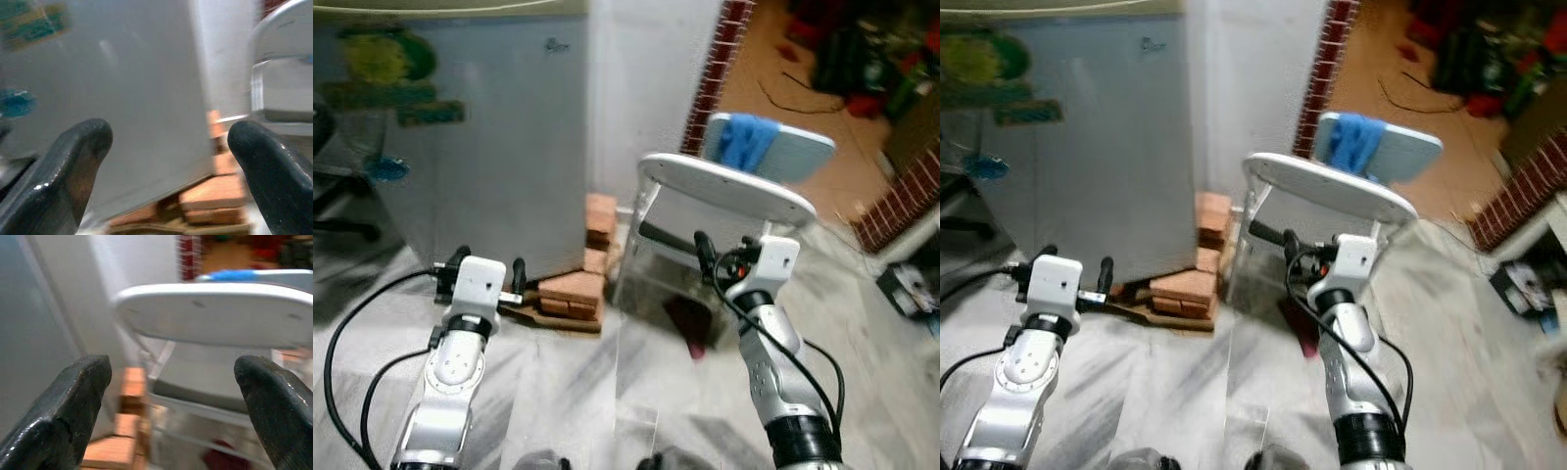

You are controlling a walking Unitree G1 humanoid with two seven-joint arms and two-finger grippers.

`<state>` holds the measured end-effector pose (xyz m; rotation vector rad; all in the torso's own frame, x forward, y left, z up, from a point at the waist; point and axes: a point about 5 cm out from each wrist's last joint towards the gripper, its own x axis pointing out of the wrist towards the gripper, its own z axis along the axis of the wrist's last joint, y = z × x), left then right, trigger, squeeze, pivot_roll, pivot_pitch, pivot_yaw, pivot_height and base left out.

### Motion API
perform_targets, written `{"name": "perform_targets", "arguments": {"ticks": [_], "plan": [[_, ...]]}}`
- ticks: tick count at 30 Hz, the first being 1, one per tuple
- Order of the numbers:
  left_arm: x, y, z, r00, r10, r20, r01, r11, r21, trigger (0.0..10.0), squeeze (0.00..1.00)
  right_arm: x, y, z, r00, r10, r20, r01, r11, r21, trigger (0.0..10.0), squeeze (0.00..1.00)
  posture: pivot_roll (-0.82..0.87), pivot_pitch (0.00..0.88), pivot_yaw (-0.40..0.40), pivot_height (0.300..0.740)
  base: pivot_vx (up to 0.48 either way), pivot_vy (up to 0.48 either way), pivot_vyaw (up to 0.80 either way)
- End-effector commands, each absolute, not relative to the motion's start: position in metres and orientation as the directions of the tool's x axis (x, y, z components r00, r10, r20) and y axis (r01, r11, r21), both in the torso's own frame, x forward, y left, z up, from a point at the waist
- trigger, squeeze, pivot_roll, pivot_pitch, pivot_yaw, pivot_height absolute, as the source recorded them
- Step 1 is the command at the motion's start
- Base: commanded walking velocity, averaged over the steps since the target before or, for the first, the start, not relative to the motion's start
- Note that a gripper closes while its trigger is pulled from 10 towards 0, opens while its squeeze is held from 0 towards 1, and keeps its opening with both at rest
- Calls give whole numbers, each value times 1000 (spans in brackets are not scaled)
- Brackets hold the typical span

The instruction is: Restocking fridge

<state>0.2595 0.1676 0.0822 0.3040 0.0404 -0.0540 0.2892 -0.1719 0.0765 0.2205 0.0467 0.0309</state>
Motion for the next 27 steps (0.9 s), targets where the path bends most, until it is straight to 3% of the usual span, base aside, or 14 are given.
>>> {"name": "perform_targets", "arguments": {"ticks": [1, 27], "plan": [[257, 178, 79, 998, -23, -61, 41, 949, 313, 10000, 0, 293, -165, 83, 999, 49, -14, -45, 974, 221, 10000, 0, 118, 39, -37, 740, 0, 480, 0], [258, 179, 74, 997, -35, -72, 56, 947, 317, 10000, 0, 293, -167, 81, 999, 35, -10, -32, 976, 215, 10000, 0, 116, 38, -29, 740, 0, 480, 0]]}}
